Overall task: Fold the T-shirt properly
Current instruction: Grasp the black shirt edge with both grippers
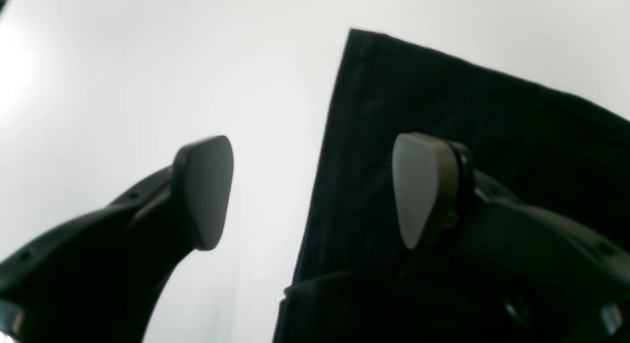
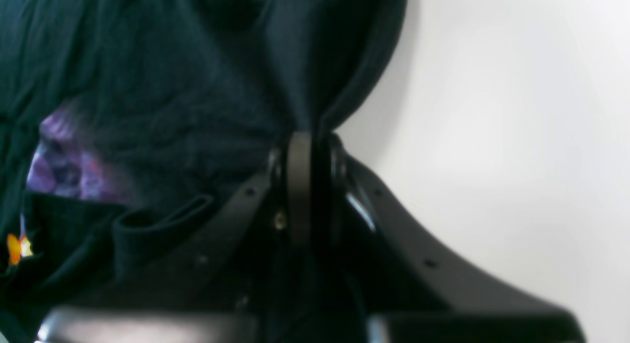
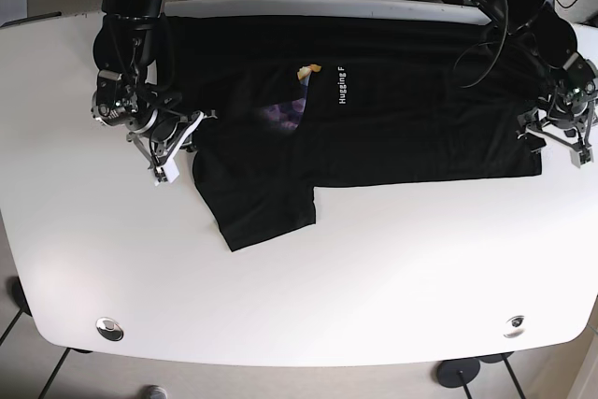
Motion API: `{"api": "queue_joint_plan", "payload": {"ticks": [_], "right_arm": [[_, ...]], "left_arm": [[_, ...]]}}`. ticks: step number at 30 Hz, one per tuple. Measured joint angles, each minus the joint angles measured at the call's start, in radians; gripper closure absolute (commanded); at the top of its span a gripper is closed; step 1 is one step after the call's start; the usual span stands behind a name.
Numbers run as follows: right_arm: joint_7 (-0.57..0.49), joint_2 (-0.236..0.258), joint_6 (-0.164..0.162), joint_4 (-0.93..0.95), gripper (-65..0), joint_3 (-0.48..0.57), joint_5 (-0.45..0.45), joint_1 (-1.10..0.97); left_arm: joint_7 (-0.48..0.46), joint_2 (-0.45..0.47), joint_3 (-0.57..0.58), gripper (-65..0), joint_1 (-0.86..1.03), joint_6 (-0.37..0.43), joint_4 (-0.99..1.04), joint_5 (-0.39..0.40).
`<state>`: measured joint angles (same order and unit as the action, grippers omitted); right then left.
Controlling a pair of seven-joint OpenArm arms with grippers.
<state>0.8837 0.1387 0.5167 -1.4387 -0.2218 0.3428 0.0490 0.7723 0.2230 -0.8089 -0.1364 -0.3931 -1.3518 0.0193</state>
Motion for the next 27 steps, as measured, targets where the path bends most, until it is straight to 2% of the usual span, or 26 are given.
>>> {"api": "queue_joint_plan", "payload": {"ticks": [2,6,8,10,12,16,18,21,23,26,27], "right_arm": [[0.000,0.000,0.000,0.000,-2.7,-0.002,0.000,0.001],[0.000,0.000,0.000,0.000,-2.7,-0.002,0.001,0.000],[0.000,-0.016,-0.004,-0.002,-2.7,-0.008,0.001,0.000],[0.001,-0.032,-0.003,-0.002,-2.7,-0.005,0.000,0.000],[0.000,-0.036,-0.003,-0.002,-2.7,-0.005,0.001,0.002],[0.000,-0.031,-0.003,-0.002,-2.7,-0.006,0.001,0.001],[0.000,-0.031,-0.003,-0.002,-2.5,-0.006,0.001,0.001],[-0.027,-0.031,-0.003,-0.006,-1.9,-0.006,0.000,0.001],[-0.027,-0.031,-0.003,-0.055,-1.7,-0.006,-0.006,-0.002],[-0.034,-0.029,-0.046,-0.117,-1.7,-0.005,-0.005,0.011],[-0.024,-0.027,-0.050,-0.134,-1.7,-0.005,-0.007,0.039]], "left_arm": [[-0.004,0.012,-0.001,-47.1,-0.012,-0.001,0.056,-0.003],[-0.071,0.016,0.000,-46.9,-0.015,-0.108,0.137,-0.008],[-0.094,0.017,0.000,-43.8,-0.016,-0.130,0.164,-0.004],[-0.117,0.032,0.031,-36.9,-0.018,-0.150,0.189,-0.004],[-0.119,0.048,0.070,-27.4,-0.019,-0.189,0.203,-0.004],[-0.145,0.066,0.100,-0.3,-0.027,-0.261,0.251,0.027],[-0.134,0.067,0.093,-0.7,-0.027,-0.290,0.236,0.027],[-0.053,0.033,0.103,-0.6,0.006,-0.304,0.096,-0.021],[-0.014,0.013,0.107,-0.6,0.021,-0.304,-0.022,-0.018],[0.023,0.019,0.148,-0.6,0.005,-0.304,-0.144,-0.017],[0.024,0.017,0.176,-0.6,-0.022,-0.304,-0.186,-0.018]]}}
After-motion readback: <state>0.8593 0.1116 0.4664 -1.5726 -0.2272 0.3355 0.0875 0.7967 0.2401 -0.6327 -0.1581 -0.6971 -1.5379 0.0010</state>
